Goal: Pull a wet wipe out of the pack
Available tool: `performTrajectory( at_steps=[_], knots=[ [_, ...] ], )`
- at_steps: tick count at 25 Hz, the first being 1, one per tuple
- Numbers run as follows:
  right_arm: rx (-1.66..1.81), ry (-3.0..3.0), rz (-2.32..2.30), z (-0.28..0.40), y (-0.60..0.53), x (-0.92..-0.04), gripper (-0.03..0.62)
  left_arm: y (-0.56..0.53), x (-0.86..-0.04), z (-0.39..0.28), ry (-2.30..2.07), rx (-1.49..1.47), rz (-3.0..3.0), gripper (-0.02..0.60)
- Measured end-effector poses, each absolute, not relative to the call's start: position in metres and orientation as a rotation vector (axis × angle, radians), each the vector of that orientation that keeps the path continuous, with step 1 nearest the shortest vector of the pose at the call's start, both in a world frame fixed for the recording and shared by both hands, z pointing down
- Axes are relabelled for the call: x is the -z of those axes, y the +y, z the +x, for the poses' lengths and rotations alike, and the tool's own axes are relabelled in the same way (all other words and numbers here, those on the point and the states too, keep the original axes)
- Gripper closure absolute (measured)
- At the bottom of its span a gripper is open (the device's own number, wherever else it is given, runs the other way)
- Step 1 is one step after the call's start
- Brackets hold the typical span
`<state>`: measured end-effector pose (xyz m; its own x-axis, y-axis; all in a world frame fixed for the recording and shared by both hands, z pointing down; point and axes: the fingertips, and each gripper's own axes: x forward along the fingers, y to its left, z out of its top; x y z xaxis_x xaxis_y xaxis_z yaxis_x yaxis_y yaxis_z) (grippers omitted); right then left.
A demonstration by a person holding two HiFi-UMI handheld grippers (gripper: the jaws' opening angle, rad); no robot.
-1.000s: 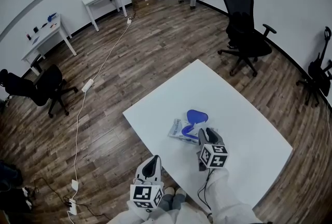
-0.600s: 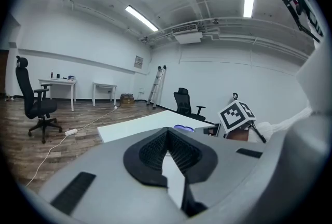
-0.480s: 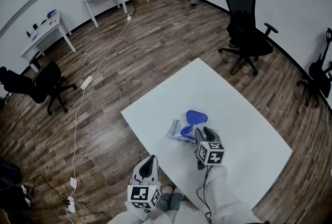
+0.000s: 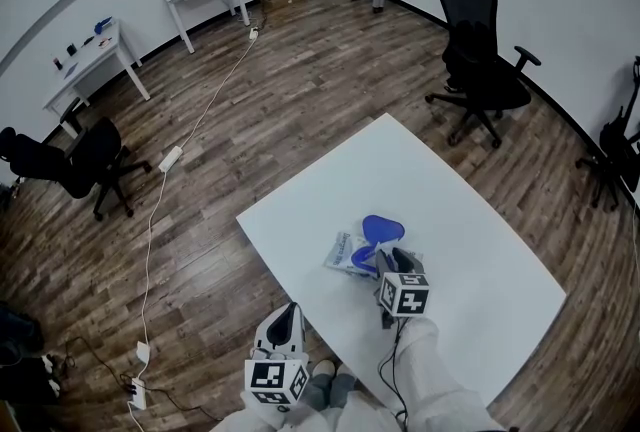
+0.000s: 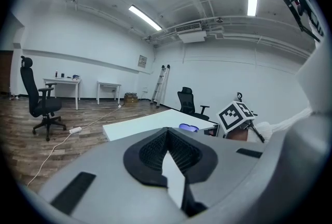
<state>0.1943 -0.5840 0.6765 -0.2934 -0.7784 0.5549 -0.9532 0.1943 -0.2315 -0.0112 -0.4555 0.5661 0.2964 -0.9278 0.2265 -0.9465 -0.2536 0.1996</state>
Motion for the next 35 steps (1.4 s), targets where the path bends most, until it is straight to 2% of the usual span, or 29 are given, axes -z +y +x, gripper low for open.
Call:
performTrajectory(
  at_steps=[24, 35],
  knots=[
    [-0.760, -2.052, 1.558, 0.193, -0.589, -0.702, 0.467, -0.462, -0.577, -0.015, -1.696, -0.105, 2.242, 0.583],
    [-0.731, -2.010, 1.578, 0.197, -0.591, -0.704, 0.524, -0.462, -0.577, -0.020, -1.703, -0.110, 2.234, 0.583]
  ],
)
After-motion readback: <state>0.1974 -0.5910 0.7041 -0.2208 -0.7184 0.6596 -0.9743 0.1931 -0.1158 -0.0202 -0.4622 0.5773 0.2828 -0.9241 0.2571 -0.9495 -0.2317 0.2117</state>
